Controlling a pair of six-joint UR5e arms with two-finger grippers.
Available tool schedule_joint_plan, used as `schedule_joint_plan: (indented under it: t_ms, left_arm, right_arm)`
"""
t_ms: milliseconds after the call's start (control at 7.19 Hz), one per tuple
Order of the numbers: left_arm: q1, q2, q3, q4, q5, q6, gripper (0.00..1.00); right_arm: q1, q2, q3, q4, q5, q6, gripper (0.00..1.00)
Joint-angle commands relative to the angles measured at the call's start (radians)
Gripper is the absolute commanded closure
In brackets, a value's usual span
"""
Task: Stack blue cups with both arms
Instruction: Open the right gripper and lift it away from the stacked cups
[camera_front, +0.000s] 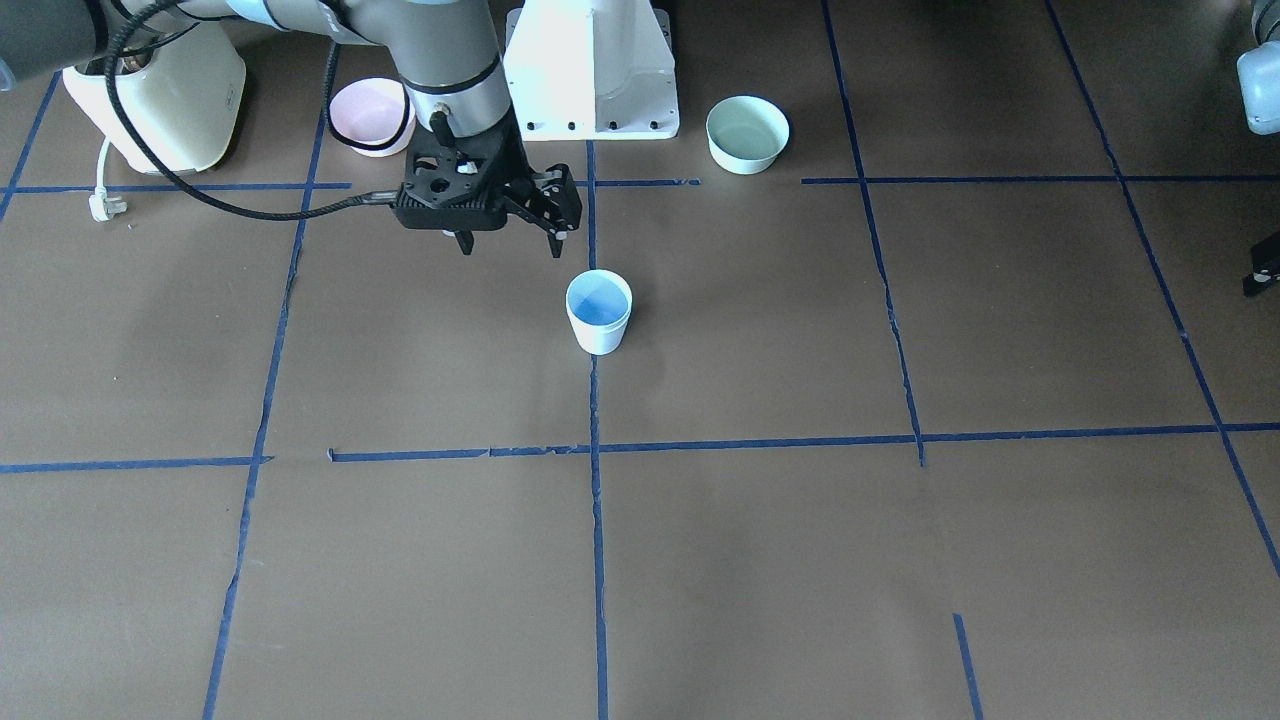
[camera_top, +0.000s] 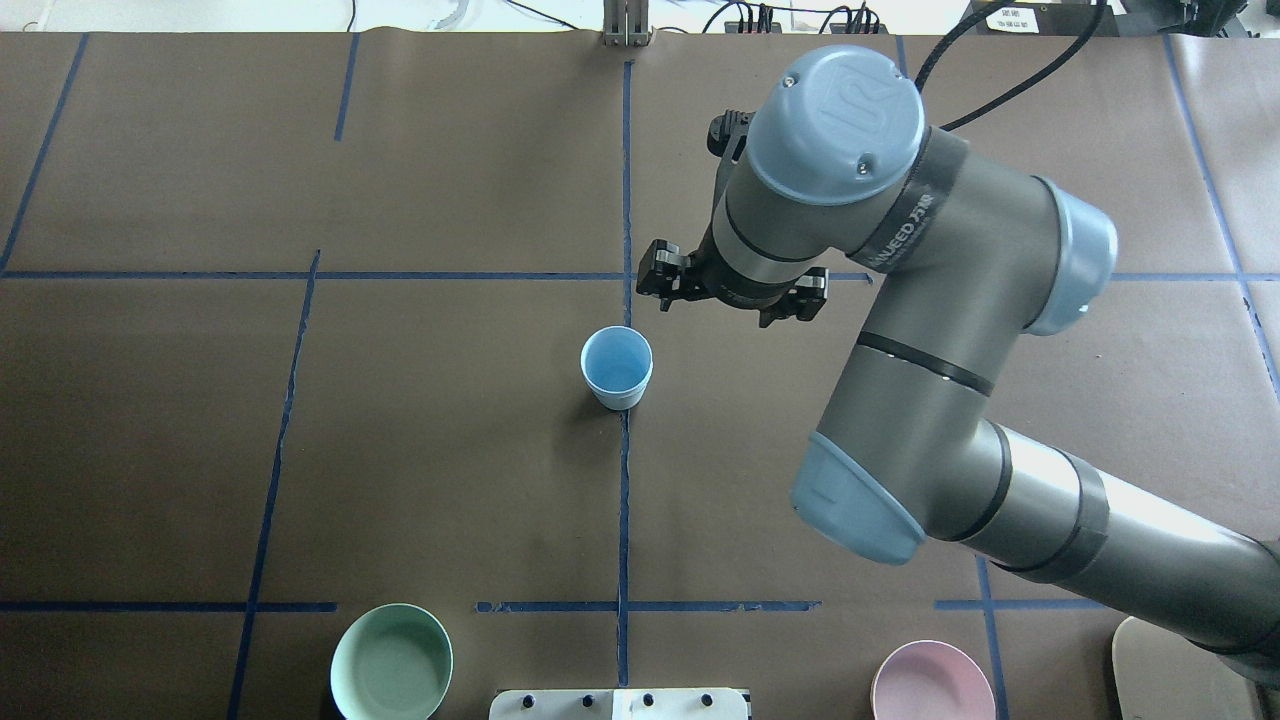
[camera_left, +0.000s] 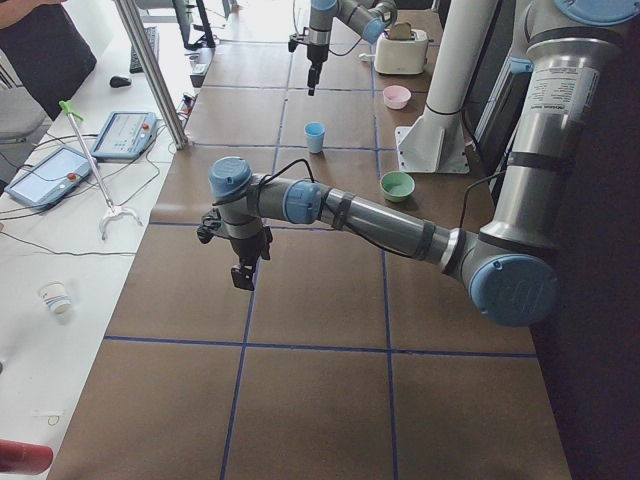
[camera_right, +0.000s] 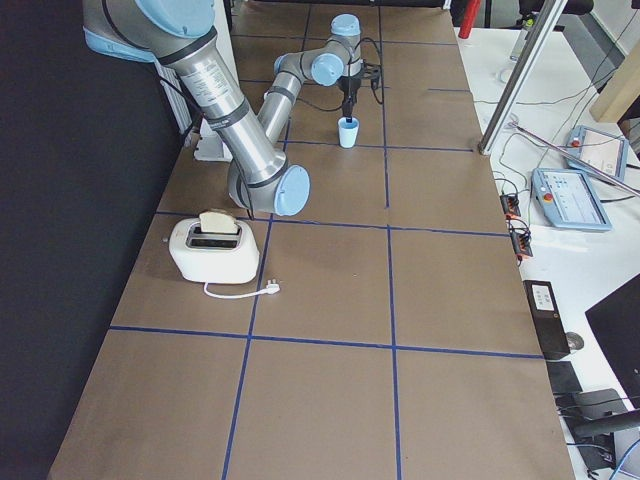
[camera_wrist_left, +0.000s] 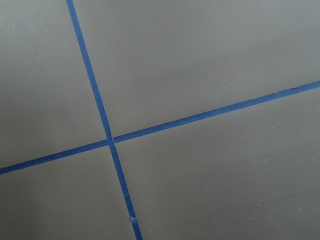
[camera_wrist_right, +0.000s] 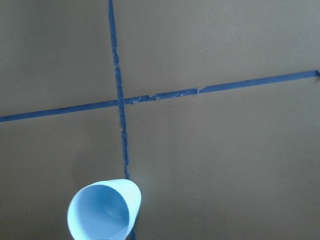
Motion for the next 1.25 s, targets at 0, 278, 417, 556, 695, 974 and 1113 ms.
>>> schedule_joint_plan:
  t_ms: [0,278,417,556,695,974,1113]
  left_arm:
    - [-0.001,0.000,0.000,0.000,0.000,0.000,0.00]
    - [-0.002,0.000,-0.002,0.000,0.000,0.000,0.00]
    - [-0.005,0.000,-0.002,0.000,0.000,0.000,0.00]
    - [-0.006,0.000,-0.002,0.000,0.000,0.000,0.00]
    - [-0.006,0.000,-0.002,0.000,0.000,0.000,0.00]
    - [-0.041,0.021,0.009,0.003,-0.030,0.041,0.00]
    - [-0.082,0.023,0.047,0.003,-0.053,0.099,0.00]
  right_arm:
    - [0.093,-0.089,0.092,-0.075,0.023,-0.188,0.00]
    - [0.160,-0.175,0.111,-0.061,0.092,-0.317,0.00]
    - [0.206,-0.222,0.123,-0.060,0.121,-0.383,0.00]
    - [0.273,-0.271,0.123,-0.060,0.178,-0.484,0.00]
    - [0.361,-0.349,0.121,-0.060,0.239,-0.623,0.00]
    - [0.517,-0.472,0.085,-0.058,0.322,-0.907,0.00]
    - [0.586,-0.518,0.040,-0.058,0.371,-1.036,0.00]
